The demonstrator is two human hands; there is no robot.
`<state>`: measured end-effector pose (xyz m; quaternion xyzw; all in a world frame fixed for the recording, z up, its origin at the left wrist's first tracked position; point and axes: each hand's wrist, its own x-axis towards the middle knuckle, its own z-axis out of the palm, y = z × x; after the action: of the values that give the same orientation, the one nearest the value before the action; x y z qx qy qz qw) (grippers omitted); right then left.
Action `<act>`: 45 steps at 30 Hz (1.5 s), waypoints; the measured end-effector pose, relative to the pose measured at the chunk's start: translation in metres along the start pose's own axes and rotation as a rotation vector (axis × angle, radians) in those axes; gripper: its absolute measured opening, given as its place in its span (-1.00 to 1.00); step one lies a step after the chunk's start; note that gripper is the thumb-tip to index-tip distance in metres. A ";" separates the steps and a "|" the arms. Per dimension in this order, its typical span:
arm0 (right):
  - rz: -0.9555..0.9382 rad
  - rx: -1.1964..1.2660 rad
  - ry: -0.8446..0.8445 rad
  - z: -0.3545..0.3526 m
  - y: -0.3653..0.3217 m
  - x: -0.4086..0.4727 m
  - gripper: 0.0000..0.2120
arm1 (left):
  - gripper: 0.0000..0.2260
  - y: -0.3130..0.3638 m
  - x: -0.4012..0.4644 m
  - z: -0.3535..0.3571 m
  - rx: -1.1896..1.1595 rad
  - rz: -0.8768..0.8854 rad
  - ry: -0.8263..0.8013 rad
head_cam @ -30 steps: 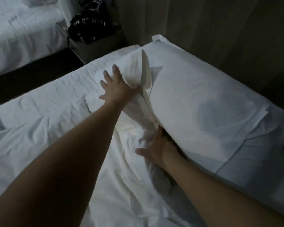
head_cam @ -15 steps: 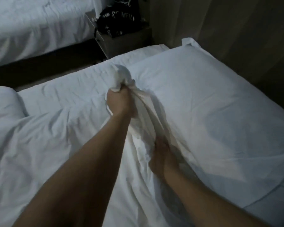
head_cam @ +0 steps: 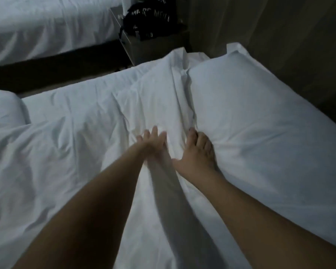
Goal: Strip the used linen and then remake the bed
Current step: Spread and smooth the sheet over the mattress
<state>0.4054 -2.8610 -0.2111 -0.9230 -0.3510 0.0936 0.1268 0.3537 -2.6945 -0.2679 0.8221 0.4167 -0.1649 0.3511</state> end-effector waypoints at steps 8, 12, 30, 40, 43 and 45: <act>-0.283 -0.412 0.099 0.044 0.036 -0.053 -0.16 | -0.44 -0.079 -0.104 0.118 0.304 0.126 0.218; -0.411 -0.574 -0.017 0.064 0.055 -0.100 -0.31 | -0.45 -0.115 -0.168 0.161 0.370 0.240 0.264; -0.231 -0.317 -0.227 0.126 -0.055 -0.342 -0.32 | -0.46 -0.282 -0.351 0.114 0.496 0.315 0.347; -0.663 -0.042 -0.160 0.167 -0.219 -0.488 -0.31 | -0.28 -0.511 -0.494 0.078 0.582 0.120 0.321; -0.818 -0.133 -0.235 0.203 -0.264 -0.525 -0.18 | -0.17 -0.575 -0.503 0.066 0.500 -0.034 0.243; -0.789 -0.176 -0.307 0.226 -0.292 -0.543 -0.06 | -0.17 -0.610 -0.509 0.058 0.540 0.080 0.236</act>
<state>-0.2360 -2.9775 -0.2933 -0.7009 -0.6984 0.1438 0.0200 -0.4382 -2.7778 -0.2901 0.9150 0.3630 -0.1591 0.0751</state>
